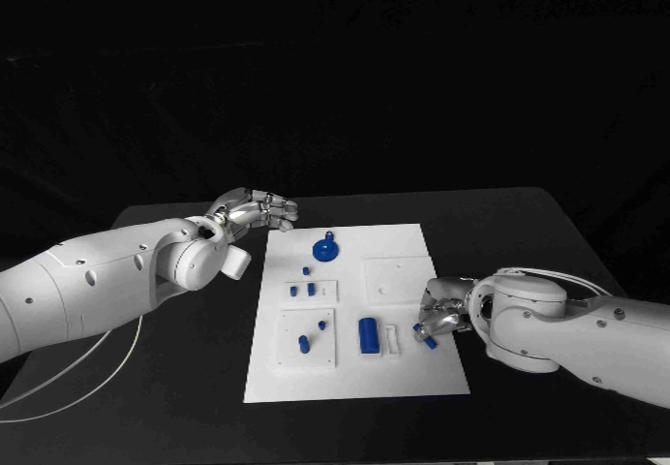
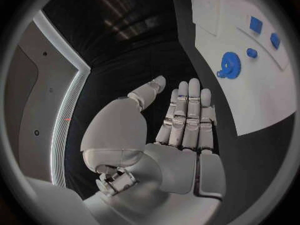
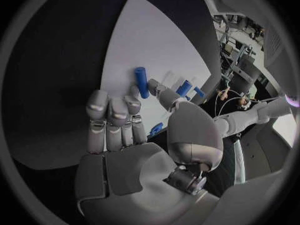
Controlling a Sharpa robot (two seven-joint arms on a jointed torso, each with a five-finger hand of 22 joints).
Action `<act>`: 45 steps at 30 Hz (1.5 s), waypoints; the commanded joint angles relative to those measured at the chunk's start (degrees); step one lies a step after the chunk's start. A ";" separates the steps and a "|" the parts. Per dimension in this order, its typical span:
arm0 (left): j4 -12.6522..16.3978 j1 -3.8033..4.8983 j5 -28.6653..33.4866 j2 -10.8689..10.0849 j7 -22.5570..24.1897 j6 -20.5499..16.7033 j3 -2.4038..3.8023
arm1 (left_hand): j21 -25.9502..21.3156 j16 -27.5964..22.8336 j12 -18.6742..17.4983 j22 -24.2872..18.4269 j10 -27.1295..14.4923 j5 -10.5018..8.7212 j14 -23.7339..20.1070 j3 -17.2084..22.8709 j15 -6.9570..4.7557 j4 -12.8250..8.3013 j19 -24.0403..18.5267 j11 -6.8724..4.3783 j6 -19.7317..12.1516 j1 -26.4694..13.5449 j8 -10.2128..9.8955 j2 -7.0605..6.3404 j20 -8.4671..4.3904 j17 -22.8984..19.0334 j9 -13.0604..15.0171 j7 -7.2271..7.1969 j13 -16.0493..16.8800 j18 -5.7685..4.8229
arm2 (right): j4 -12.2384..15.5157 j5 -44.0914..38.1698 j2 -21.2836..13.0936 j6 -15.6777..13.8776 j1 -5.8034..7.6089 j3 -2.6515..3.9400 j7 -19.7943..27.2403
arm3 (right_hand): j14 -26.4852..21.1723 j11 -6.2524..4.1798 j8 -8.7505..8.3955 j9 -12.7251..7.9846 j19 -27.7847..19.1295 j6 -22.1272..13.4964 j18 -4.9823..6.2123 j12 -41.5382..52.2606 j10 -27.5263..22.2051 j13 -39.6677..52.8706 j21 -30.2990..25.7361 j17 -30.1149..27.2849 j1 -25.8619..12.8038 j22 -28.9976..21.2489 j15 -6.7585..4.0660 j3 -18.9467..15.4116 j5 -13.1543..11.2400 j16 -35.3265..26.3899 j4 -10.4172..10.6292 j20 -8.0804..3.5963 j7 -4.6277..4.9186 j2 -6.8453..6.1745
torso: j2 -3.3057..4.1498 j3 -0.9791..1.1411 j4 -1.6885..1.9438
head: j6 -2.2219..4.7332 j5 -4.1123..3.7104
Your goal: Assemble the parts on the task board
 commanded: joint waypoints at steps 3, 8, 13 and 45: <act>0.12 0.04 0.15 0.05 0.32 0.83 0.04 | -0.39 -0.38 0.16 0.06 -0.08 0.17 0.30 0.03 -0.05 0.23 0.22 -0.04 -0.44 -0.41 0.39 -0.06 0.19 0.08 -0.09 -0.06 0.00 -0.22 | 0.07 6.65 0.04 -3.29 0.26 -0.13 0.88 | 0.11 0.00 0.55 -19.37 0.28 0.66 3.39 -0.31 0.50 -0.11 0.22 -0.07 -0.91 0.80 -0.45 -0.08 -0.48 -0.18 0.37 0.01 -0.05 -0.24 | 0.00 -0.05 -0.01 | -0.08 0.09; 0.15 0.04 0.14 0.02 0.29 0.93 0.04 | -0.41 -0.41 0.16 0.08 -0.07 0.17 0.31 0.02 -0.05 0.24 0.22 -0.04 -0.44 -0.40 0.39 -0.07 0.19 0.12 -0.09 -0.07 0.00 -0.22 | 0.32 10.50 0.32 -3.14 0.28 -0.13 0.84 | 0.10 -0.02 0.53 -19.43 0.30 0.70 3.39 -0.34 0.53 -0.13 0.22 -0.09 -1.06 0.79 -0.48 -0.09 -0.49 -0.19 0.53 -0.03 -0.07 -0.33 | -0.04 -0.08 0.00 | -0.09 0.12; 0.16 0.04 0.04 0.01 0.21 1.06 0.04 | -0.42 -0.43 0.15 0.10 -0.07 0.17 0.31 0.02 -0.05 0.24 0.22 -0.04 -0.44 -0.40 0.40 -0.06 0.18 0.16 -0.10 -0.07 0.00 -0.22 | 0.40 14.22 0.50 -3.67 0.28 -0.14 0.84 | 0.08 -0.03 0.48 -19.52 0.30 0.67 3.39 -0.40 0.52 -0.16 0.21 -0.11 -1.21 0.78 -0.50 -0.10 -0.30 -0.22 0.70 -0.08 -0.07 -0.43 | -0.02 -0.04 -0.04 | -0.14 0.20; 0.21 0.04 -0.15 -0.09 -0.13 1.63 0.04 | -0.49 -0.59 0.12 0.19 -0.12 0.14 0.31 -0.02 -0.04 0.32 0.24 -0.02 -0.47 -0.46 0.41 -0.08 0.18 0.34 -0.13 -0.05 -0.01 -0.23 | -0.98 21.09 3.07 -4.94 0.27 -0.14 2.26 | 0.03 -0.04 0.38 -19.74 0.26 0.62 3.39 -0.52 0.47 -0.17 0.15 -0.16 -1.56 0.77 -0.54 -0.34 0.48 -0.29 0.83 -0.25 -0.06 -0.31 | 0.01 -0.02 -0.05 | -0.17 0.51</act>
